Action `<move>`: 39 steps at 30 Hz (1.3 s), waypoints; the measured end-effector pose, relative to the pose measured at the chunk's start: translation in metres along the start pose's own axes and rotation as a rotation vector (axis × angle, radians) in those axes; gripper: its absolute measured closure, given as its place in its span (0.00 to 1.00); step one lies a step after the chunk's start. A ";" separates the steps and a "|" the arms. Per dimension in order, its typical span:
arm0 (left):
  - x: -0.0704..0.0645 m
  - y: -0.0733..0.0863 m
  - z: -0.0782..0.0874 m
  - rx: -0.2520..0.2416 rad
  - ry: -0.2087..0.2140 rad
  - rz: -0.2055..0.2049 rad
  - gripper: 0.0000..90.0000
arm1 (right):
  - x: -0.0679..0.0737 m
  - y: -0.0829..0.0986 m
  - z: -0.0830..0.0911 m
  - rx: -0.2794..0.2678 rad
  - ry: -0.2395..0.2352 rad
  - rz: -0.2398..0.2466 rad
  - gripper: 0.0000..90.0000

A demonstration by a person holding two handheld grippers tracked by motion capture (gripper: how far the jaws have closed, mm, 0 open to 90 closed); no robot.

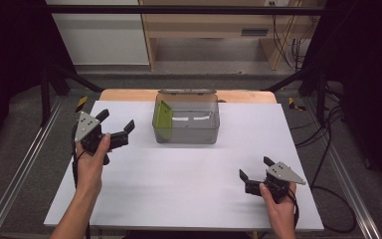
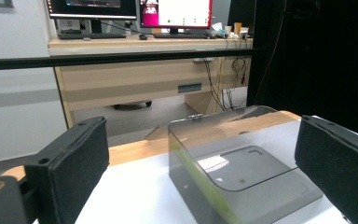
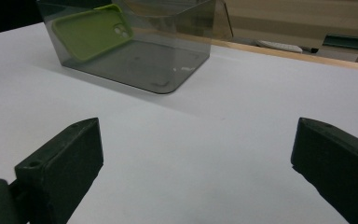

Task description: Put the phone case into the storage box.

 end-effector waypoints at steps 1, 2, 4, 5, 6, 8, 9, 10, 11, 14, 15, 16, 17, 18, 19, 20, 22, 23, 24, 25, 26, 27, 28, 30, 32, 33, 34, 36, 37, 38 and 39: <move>0.002 0.000 0.002 -0.001 -0.002 -0.006 0.02 | 0.000 0.000 0.000 0.001 -0.001 0.000 0.03; 0.003 0.000 0.004 -0.005 -0.005 -0.008 0.02 | 0.000 0.000 0.000 0.001 -0.003 0.000 0.03; 0.006 -0.001 0.009 -0.010 -0.006 -0.007 0.02 | 0.000 0.000 0.000 0.000 -0.009 -0.003 0.03; 0.008 -0.001 0.012 -0.015 -0.008 -0.002 0.02 | 0.000 0.000 0.000 0.000 -0.009 -0.004 0.03; 0.009 -0.001 0.014 -0.017 -0.011 0.000 0.02 | 0.000 -0.001 0.000 -0.001 -0.009 -0.005 0.03; 0.012 -0.001 0.018 -0.021 -0.020 -0.002 0.02 | 0.000 -0.001 0.001 -0.003 -0.012 -0.006 0.03; 0.014 -0.001 0.020 -0.022 -0.024 -0.004 0.02 | 0.000 -0.001 0.001 -0.002 -0.013 -0.007 0.03; 0.015 -0.001 0.022 -0.021 -0.026 -0.005 0.02 | 0.000 -0.001 0.001 -0.002 -0.014 -0.007 0.03; 0.016 0.000 0.024 -0.021 -0.030 -0.002 0.02 | 0.000 -0.001 0.001 -0.001 -0.014 -0.008 0.03; 0.019 0.003 0.029 -0.025 -0.034 -0.001 0.02 | 0.000 -0.001 0.001 0.000 -0.014 -0.009 0.03; 0.020 0.004 0.030 -0.022 -0.036 -0.004 0.02 | 0.000 -0.001 0.001 0.000 -0.014 -0.009 0.03; 0.020 0.006 0.031 -0.023 -0.038 -0.004 0.02 | 0.000 -0.001 0.000 0.001 -0.015 -0.008 0.03; 0.021 0.007 0.033 -0.020 -0.039 -0.007 0.02 | 0.001 -0.001 0.000 0.002 -0.015 -0.009 0.03; 0.022 0.008 0.034 -0.020 -0.042 -0.005 0.02 | 0.001 -0.001 0.000 0.003 -0.015 -0.010 0.03; 0.023 0.010 0.035 -0.021 -0.045 -0.002 0.02 | 0.001 -0.001 0.000 0.003 -0.016 -0.010 0.03; 0.023 0.011 0.037 -0.021 -0.047 -0.002 0.02 | 0.001 -0.001 0.000 0.004 -0.017 -0.011 0.03; 0.025 0.014 0.039 -0.021 -0.048 -0.003 0.02 | 0.001 -0.001 0.000 0.005 -0.017 -0.012 0.03; 0.025 0.015 0.041 -0.023 -0.049 -0.003 0.02 | 0.001 -0.001 0.000 0.005 -0.018 -0.012 0.03; 0.026 0.017 0.042 -0.022 -0.053 -0.005 0.02 | 0.001 -0.001 0.000 0.004 -0.017 -0.011 0.03; 0.027 0.018 0.043 -0.024 -0.056 0.000 0.02 | 0.001 -0.001 0.000 0.004 -0.018 -0.011 0.03; 0.028 0.019 0.044 -0.024 -0.056 0.002 0.02 | 0.000 -0.001 0.001 0.003 -0.019 -0.012 0.03; 0.028 0.021 0.045 -0.024 -0.058 0.002 0.02 | 0.000 -0.001 0.001 0.003 -0.019 -0.013 0.03; 0.029 0.021 0.046 -0.026 -0.061 0.001 0.02 | 0.000 -0.001 0.001 0.002 -0.019 -0.011 0.03; 0.030 0.023 0.048 -0.027 -0.064 -0.005 0.02 | 0.000 -0.001 0.001 0.002 -0.020 -0.012 0.03; 0.031 0.025 0.050 -0.026 -0.068 -0.007 0.02 | 0.000 -0.001 0.001 0.003 -0.020 -0.014 0.03; 0.032 0.025 0.051 -0.027 -0.070 -0.005 0.02 | 0.000 -0.001 0.001 0.004 -0.020 -0.015 0.03; 0.032 0.026 0.052 -0.026 -0.071 -0.006 0.02 | 0.000 -0.001 0.001 0.005 -0.023 -0.015 0.03; 0.032 0.028 0.054 -0.026 -0.075 -0.006 0.02 | 0.000 0.000 0.001 0.008 -0.020 -0.007 0.03; 0.032 0.030 0.055 -0.023 -0.076 -0.008 0.02 | 0.000 0.000 0.001 0.009 -0.016 -0.003 0.03; 0.032 0.031 0.056 -0.023 -0.076 -0.008 0.02 | 0.000 0.000 0.001 0.009 -0.016 -0.002 0.03; 0.032 0.032 0.057 -0.023 -0.076 -0.007 0.02 | 0.000 0.000 0.001 0.009 -0.015 0.000 0.03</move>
Point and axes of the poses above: each handheld gripper's, and its own axes: z roughly backward along the jaws, y roughly out of its underside, x roughly to its left, the point moved 3 cm from there along -z, roughly forward along the jaws, and after that the axes turned 15 degrees about -z, right-handed, at the moved point
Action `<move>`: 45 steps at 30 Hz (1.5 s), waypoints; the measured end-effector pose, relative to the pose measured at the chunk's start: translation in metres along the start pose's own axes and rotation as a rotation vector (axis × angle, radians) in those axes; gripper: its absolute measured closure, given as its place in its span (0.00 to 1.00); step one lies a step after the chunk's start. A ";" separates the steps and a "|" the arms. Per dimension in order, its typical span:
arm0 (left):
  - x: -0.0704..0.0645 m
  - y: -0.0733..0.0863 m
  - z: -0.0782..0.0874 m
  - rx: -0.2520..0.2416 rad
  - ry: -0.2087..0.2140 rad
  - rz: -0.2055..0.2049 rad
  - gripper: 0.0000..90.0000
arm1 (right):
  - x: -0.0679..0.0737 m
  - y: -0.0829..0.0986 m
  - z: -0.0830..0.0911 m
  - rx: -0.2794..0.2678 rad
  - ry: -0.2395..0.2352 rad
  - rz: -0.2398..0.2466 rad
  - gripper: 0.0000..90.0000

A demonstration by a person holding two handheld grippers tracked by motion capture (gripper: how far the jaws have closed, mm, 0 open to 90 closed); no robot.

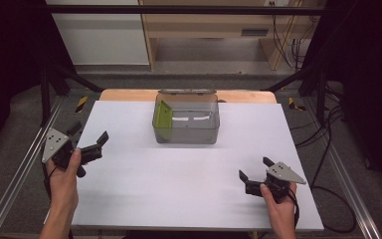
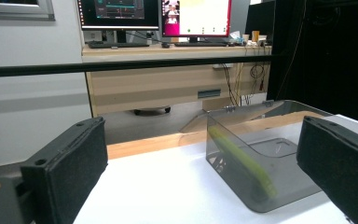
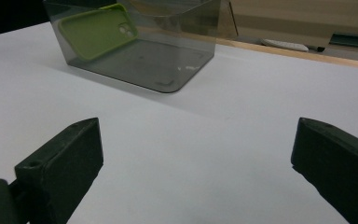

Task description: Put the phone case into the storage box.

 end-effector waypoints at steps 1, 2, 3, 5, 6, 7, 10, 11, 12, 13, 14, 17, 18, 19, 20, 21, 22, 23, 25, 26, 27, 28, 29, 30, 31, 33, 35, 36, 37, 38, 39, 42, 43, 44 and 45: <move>0.000 0.001 0.001 0.001 -0.001 0.000 0.02 | 0.000 0.000 0.000 0.000 0.002 0.000 0.03; 0.000 0.002 0.002 0.001 -0.003 0.001 0.02 | 0.000 0.000 0.000 0.000 0.002 0.001 0.03; 0.000 0.003 0.002 0.002 -0.004 -0.001 0.02 | 0.000 0.000 0.000 0.000 0.002 0.001 0.03; 0.001 0.005 0.004 0.002 -0.007 0.000 0.02 | 0.000 0.000 0.000 0.001 0.003 0.002 0.03; 0.001 0.006 0.005 0.004 -0.008 -0.001 0.02 | 0.000 0.000 0.000 0.001 0.005 0.003 0.03; 0.001 0.007 0.006 0.003 -0.010 -0.003 0.02 | 0.000 0.000 0.000 0.001 0.008 0.003 0.03; 0.000 0.010 0.008 0.008 -0.013 -0.011 0.02 | 0.000 0.000 0.000 0.002 0.011 0.006 0.03; 0.000 0.012 0.009 0.011 -0.014 -0.011 0.02 | 0.000 0.000 0.000 0.001 0.011 0.007 0.03; 0.000 0.013 0.009 0.010 -0.014 -0.013 0.02 | 0.000 0.000 0.000 0.001 0.011 0.006 0.03; 0.000 0.014 0.010 0.014 -0.015 -0.015 0.02 | 0.000 0.000 0.000 0.001 0.010 0.007 0.03; -0.001 0.015 0.011 0.016 -0.014 -0.016 0.02 | 0.000 0.000 0.000 0.001 0.010 0.007 0.03; -0.001 0.019 0.012 0.019 -0.017 -0.021 0.02 | 0.000 0.000 0.000 0.001 0.009 0.009 0.03; -0.001 0.020 0.013 0.022 -0.016 -0.022 0.02 | 0.000 0.000 0.000 0.001 0.010 0.008 0.03; -0.001 0.021 0.013 0.022 -0.018 -0.024 0.02 | 0.000 0.000 0.000 0.001 0.010 0.007 0.03; -0.002 0.022 0.014 0.021 -0.018 -0.025 0.02 | 0.000 0.000 0.000 0.001 0.010 0.007 0.03; -0.002 0.023 0.014 0.021 -0.017 -0.024 0.02 | 0.000 0.000 0.000 0.001 0.011 0.008 0.03; -0.002 0.023 0.015 0.021 -0.017 -0.025 0.02 | -0.001 0.001 0.000 0.001 0.010 0.009 0.03; -0.002 0.024 0.016 0.022 -0.017 -0.026 0.02 | 0.000 0.001 0.000 0.002 0.011 0.008 0.03; -0.003 0.026 0.017 0.024 -0.016 -0.026 0.02 | 0.000 0.001 -0.001 0.002 0.011 0.010 0.03; -0.003 0.027 0.017 0.025 -0.016 -0.028 0.02 | -0.001 0.001 -0.001 0.002 0.010 0.011 0.03; -0.003 0.028 0.018 0.025 -0.016 -0.027 0.02 | -0.001 0.001 -0.001 0.002 0.010 0.010 0.03; -0.004 0.029 0.018 0.026 -0.016 -0.025 0.02 | -0.001 0.001 -0.001 0.003 0.011 0.011 0.03; -0.004 0.030 0.019 0.026 -0.016 -0.027 0.02 | -0.001 0.001 -0.001 0.004 0.011 0.010 0.03; -0.004 0.030 0.019 0.027 -0.016 -0.026 0.02 | 0.000 0.001 -0.001 0.005 0.012 0.008 0.03; -0.004 0.031 0.020 0.028 -0.016 -0.024 0.02 | -0.001 0.001 -0.001 0.005 0.012 0.008 0.03; -0.004 0.033 0.021 0.026 -0.017 -0.025 0.02 | -0.001 0.001 -0.001 0.006 0.013 0.006 0.03; -0.005 0.034 0.022 0.029 -0.014 -0.025 0.02 | -0.001 0.001 -0.001 0.006 0.013 0.007 0.03; -0.005 0.035 0.023 0.028 -0.016 -0.025 0.02 | -0.001 0.001 -0.001 0.007 0.015 0.008 0.03; -0.006 0.036 0.024 0.029 -0.015 -0.023 0.02 | -0.001 0.001 -0.001 0.007 0.015 0.008 0.03; -0.006 0.037 0.024 0.030 -0.014 -0.022 0.02 | -0.001 0.001 -0.001 0.008 0.015 0.009 0.03; -0.006 0.038 0.025 0.030 -0.015 -0.022 0.02 | -0.001 0.001 -0.001 0.008 0.016 0.010 0.03; -0.007 0.039 0.026 0.030 -0.014 -0.020 0.02 | -0.001 0.001 -0.001 0.008 0.017 0.010 0.03; -0.008 0.040 0.026 0.031 -0.014 -0.024 0.02 | -0.001 0.001 -0.001 0.008 0.016 0.010 0.03; -0.008 0.040 0.027 0.030 -0.013 -0.023 0.02 | -0.001 0.001 -0.001 0.008 0.017 0.010 0.03; -0.008 0.041 0.027 0.029 -0.013 -0.023 0.02 | -0.001 0.001 -0.001 0.008 0.017 0.010 0.03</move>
Point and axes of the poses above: each handheld gripper's, and its own axes: z roughly backward along the jaws, y roughly out of its underside, x roughly to its left, the point moved 3 cm from there along -z, roughly forward along the jaws, and after that the axes turned 15 degrees about -z, right-handed, at the moved point
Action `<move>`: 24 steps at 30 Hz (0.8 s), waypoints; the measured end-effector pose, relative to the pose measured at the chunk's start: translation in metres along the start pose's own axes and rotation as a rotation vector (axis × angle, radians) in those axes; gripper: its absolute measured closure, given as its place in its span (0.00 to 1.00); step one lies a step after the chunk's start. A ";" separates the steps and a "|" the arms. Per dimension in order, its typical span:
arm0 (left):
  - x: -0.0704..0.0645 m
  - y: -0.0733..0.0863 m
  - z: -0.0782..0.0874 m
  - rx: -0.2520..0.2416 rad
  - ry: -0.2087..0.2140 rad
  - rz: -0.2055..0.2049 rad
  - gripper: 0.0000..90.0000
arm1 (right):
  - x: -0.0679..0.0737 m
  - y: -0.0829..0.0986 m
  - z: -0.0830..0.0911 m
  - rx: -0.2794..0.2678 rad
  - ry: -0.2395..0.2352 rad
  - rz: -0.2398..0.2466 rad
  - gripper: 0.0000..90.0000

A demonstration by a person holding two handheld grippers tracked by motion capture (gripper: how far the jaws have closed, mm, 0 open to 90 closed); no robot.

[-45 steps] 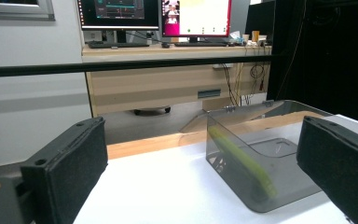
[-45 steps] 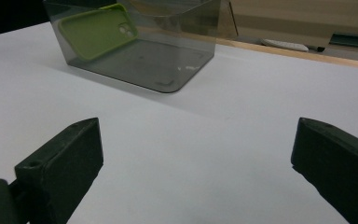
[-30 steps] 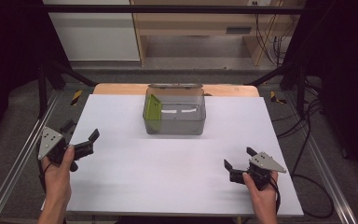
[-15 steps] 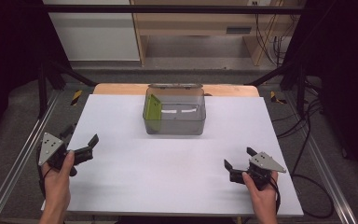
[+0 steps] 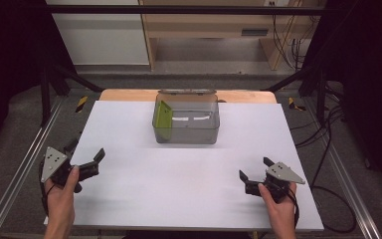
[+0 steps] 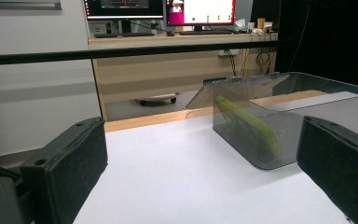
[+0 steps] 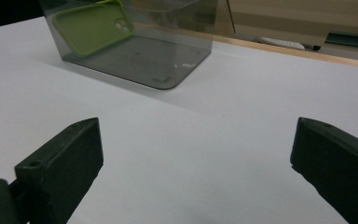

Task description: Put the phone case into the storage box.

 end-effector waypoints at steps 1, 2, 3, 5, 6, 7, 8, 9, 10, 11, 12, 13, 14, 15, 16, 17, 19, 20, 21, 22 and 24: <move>0.000 0.001 0.000 0.001 0.001 0.000 0.02 | 0.000 0.000 0.000 0.000 0.000 0.000 0.03; -0.001 0.001 0.001 0.001 0.002 -0.001 0.02 | 0.000 0.000 0.000 0.000 0.000 0.000 0.03; -0.002 0.002 0.001 0.000 0.004 0.001 0.02 | 0.000 0.000 0.000 0.000 0.000 0.001 0.03; -0.003 0.003 0.001 0.001 0.006 -0.002 0.02 | 0.000 0.000 0.000 0.000 0.001 0.002 0.03; -0.003 0.004 0.001 0.002 0.007 -0.002 0.02 | 0.000 0.000 0.000 0.000 0.001 0.002 0.03; -0.004 0.004 0.002 0.002 0.009 -0.004 0.02 | 0.000 0.000 0.000 0.000 0.000 0.002 0.03; -0.004 0.005 0.002 0.001 0.009 -0.002 0.02 | 0.000 0.000 0.000 0.000 0.000 0.003 0.03; -0.005 0.005 0.002 -0.001 0.011 0.000 0.02 | 0.000 0.000 0.000 0.000 0.001 0.004 0.03; -0.005 0.006 0.002 -0.002 0.014 0.001 0.02 | 0.000 0.000 0.000 0.001 0.001 0.004 0.03; -0.006 0.006 0.002 -0.002 0.015 0.001 0.02 | 0.000 0.000 0.000 0.001 0.000 0.005 0.03; -0.007 0.007 0.002 -0.001 0.017 -0.001 0.02 | 0.000 0.000 0.000 0.001 0.002 0.007 0.03; -0.007 0.008 0.002 -0.001 0.018 -0.004 0.02 | 0.000 0.001 -0.001 0.002 0.002 0.007 0.03; -0.008 0.008 0.003 0.000 0.020 -0.008 0.02 | 0.000 0.001 -0.001 0.003 0.003 0.007 0.03; -0.009 0.009 0.003 0.000 0.021 -0.009 0.02 | 0.000 0.001 -0.001 0.004 0.003 0.007 0.03; -0.009 0.009 0.003 0.001 0.023 -0.011 0.02 | 0.000 0.001 -0.001 0.004 0.003 0.007 0.03; -0.010 0.010 0.003 0.001 0.025 -0.012 0.02 | 0.000 0.001 -0.001 0.004 0.003 0.008 0.03; -0.011 0.011 0.003 0.003 0.028 -0.013 0.02 | 0.000 0.001 -0.001 0.004 0.003 0.008 0.03; -0.012 0.012 0.003 0.002 0.029 -0.015 0.02 | 0.000 0.001 -0.001 0.004 0.003 0.008 0.03; -0.013 0.012 0.004 0.001 0.032 -0.016 0.02 | 0.000 0.001 -0.001 0.003 0.003 0.009 0.03; -0.014 0.012 0.004 0.002 0.036 -0.017 0.02 | 0.000 0.001 -0.001 0.003 0.003 0.009 0.03; -0.015 0.013 0.004 0.002 0.040 -0.021 0.02 | 0.000 0.001 -0.001 0.004 0.003 0.008 0.03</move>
Point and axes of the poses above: each handheld gripper's, and its own axes: z roughly backward along the jaws, y roughly out of its underside, x roughly to its left, the point moved 3 cm from there along -z, roughly forward along the jaws, and after that the axes turned 15 degrees about -z, right-handed, at the moved point
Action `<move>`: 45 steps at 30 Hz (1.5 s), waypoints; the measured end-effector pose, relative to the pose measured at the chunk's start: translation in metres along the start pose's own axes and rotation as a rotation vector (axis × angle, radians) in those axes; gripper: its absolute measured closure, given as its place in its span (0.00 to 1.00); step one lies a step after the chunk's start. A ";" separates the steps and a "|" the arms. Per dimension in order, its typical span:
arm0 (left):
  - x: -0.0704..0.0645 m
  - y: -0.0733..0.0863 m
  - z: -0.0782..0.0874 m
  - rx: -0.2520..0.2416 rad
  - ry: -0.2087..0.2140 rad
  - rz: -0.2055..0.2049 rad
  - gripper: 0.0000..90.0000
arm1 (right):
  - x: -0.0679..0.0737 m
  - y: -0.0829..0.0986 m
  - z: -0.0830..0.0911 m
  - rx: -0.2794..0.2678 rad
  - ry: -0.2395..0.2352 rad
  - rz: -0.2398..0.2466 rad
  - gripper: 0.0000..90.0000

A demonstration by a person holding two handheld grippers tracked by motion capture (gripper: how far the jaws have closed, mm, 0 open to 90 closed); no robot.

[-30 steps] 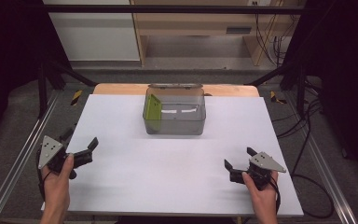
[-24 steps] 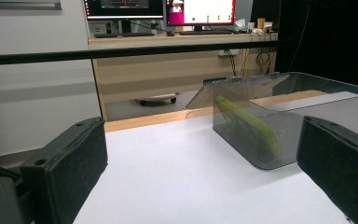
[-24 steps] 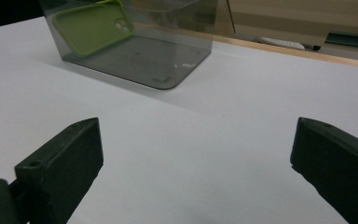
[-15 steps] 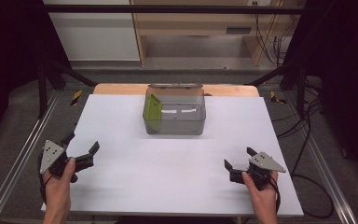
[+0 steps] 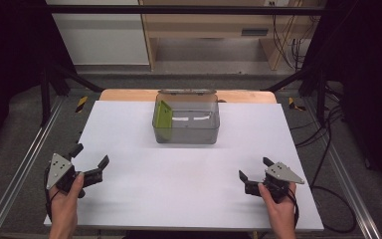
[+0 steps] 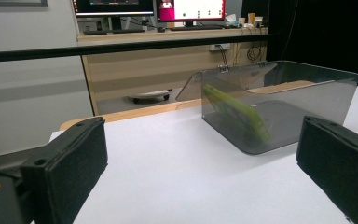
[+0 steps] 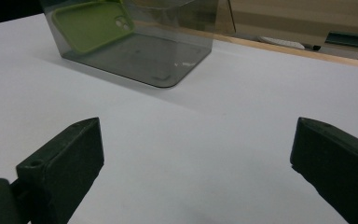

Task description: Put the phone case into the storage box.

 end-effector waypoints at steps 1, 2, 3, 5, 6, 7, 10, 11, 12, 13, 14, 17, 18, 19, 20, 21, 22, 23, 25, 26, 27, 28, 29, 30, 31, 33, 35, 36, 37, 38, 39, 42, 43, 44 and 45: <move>-0.001 0.000 0.000 0.000 0.001 -0.002 0.02 | 0.000 0.000 0.000 -0.001 -0.001 0.001 0.03; -0.001 0.000 0.000 0.000 0.002 -0.003 0.02 | 0.000 0.000 0.000 -0.001 -0.001 0.002 0.03; -0.002 0.001 0.000 -0.001 0.003 -0.004 0.02 | 0.000 0.000 0.000 -0.001 0.000 0.002 0.03; -0.003 0.001 0.001 -0.002 0.007 -0.002 0.02 | 0.000 0.000 0.000 -0.001 -0.001 0.002 0.03; -0.004 0.002 0.001 -0.003 0.008 -0.001 0.02 | 0.000 0.000 0.000 -0.001 -0.001 0.003 0.03; -0.005 0.002 0.001 -0.002 0.010 -0.002 0.02 | 0.000 0.000 0.000 -0.002 -0.001 0.004 0.04; -0.007 0.003 0.001 -0.001 0.014 -0.004 0.02 | 0.000 0.000 0.000 -0.001 -0.001 0.004 0.04; -0.007 0.004 0.001 -0.001 0.016 -0.007 0.02 | 0.000 0.000 0.000 -0.001 -0.001 0.004 0.04; -0.008 0.004 0.001 -0.002 0.015 -0.010 0.02 | -0.001 0.000 0.000 -0.001 -0.001 0.004 0.04; -0.009 0.004 0.001 -0.004 0.016 -0.013 0.02 | -0.001 0.000 0.000 -0.002 -0.002 0.004 0.04; -0.010 0.004 0.002 -0.004 0.017 -0.014 0.02 | 0.000 0.000 0.000 -0.002 -0.002 0.005 0.04; -0.012 0.004 0.002 -0.004 0.023 -0.026 0.02 | 0.001 0.000 -0.001 -0.002 -0.005 0.010 0.04; -0.013 0.004 0.002 -0.003 0.024 -0.029 0.02 | 0.001 0.001 -0.001 -0.002 -0.006 0.011 0.04; -0.014 0.004 0.002 -0.004 0.028 -0.032 0.02 | 0.001 0.001 -0.001 -0.002 -0.006 0.012 0.04; -0.015 0.004 0.002 -0.002 0.031 -0.036 0.02 | 0.001 0.001 -0.001 -0.003 -0.006 0.013 0.04; -0.016 0.004 0.001 -0.003 0.032 -0.036 0.02 | 0.001 0.001 -0.001 -0.004 -0.006 0.014 0.04; -0.017 0.004 0.001 -0.003 0.035 -0.038 0.02 | 0.001 0.000 0.000 -0.004 -0.004 0.011 0.04; -0.018 0.004 0.001 -0.003 0.038 -0.038 0.02 | 0.000 0.000 0.000 -0.006 -0.006 0.013 0.04; -0.020 0.003 0.000 -0.004 0.045 -0.046 0.02 | 0.000 0.000 0.000 -0.008 -0.004 0.009 0.04; -0.021 0.002 0.000 -0.004 0.047 -0.051 0.02 | 0.000 0.000 0.000 -0.009 -0.005 0.011 0.04; -0.023 0.002 0.000 -0.006 0.049 -0.053 0.02 | 0.000 0.000 0.000 -0.009 -0.004 0.012 0.04; -0.024 0.002 0.000 -0.009 0.052 -0.053 0.02 | 0.000 0.000 0.000 -0.011 -0.003 0.015 0.04; -0.025 0.001 0.000 -0.009 0.055 -0.055 0.02 | 0.000 0.000 0.000 -0.013 -0.004 0.017 0.04; -0.026 0.001 0.000 -0.010 0.058 -0.056 0.02 | 0.000 0.000 0.000 -0.014 -0.004 0.018 0.04; -0.027 0.000 -0.001 -0.012 0.060 -0.057 0.02 | 0.000 0.001 0.000 -0.015 -0.003 0.021 0.04; -0.030 0.000 -0.001 -0.013 0.067 -0.062 0.02 | 0.000 0.001 0.000 -0.017 -0.006 0.023 0.04; -0.032 -0.001 -0.001 -0.013 0.074 -0.067 0.02 | 0.000 0.001 0.000 -0.019 -0.006 0.028 0.04; -0.033 -0.001 -0.001 -0.013 0.077 -0.066 0.02 | 0.000 0.001 0.000 -0.019 -0.005 0.028 0.04; -0.034 -0.001 -0.002 -0.013 0.081 -0.066 0.02 | 0.000 0.001 0.000 -0.019 -0.006 0.028 0.04; -0.035 -0.001 -0.002 -0.013 0.085 -0.065 0.02 | 0.000 0.001 0.000 -0.021 -0.006 0.029 0.04; -0.037 -0.001 -0.002 -0.015 0.089 -0.064 0.02 | 0.000 0.001 0.000 -0.021 -0.006 0.029 0.04; -0.040 -0.002 -0.002 -0.018 0.102 -0.059 0.02 | 0.000 0.001 0.000 -0.026 -0.010 0.029 0.04; -0.041 -0.002 -0.003 -0.016 0.108 -0.053 0.02 | 0.000 0.001 0.000 -0.030 -0.013 0.027 0.04; -0.043 -0.002 -0.003 -0.015 0.114 -0.051 0.02 | 0.000 0.001 0.000 -0.032 -0.016 0.021 0.04; -0.044 -0.002 -0.003 -0.014 0.118 -0.049 0.02 | 0.000 0.001 0.000 -0.033 -0.019 0.021 0.04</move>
Point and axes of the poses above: each handheld gripper's, and its own axes: z roughly backward along the jaws, y roughly out of its underside, x roughly to its left, the point moved 3 cm from there along -z, roughly forward along the jaws, and after that the axes turned 15 degrees about -z, right-handed, at the moved point
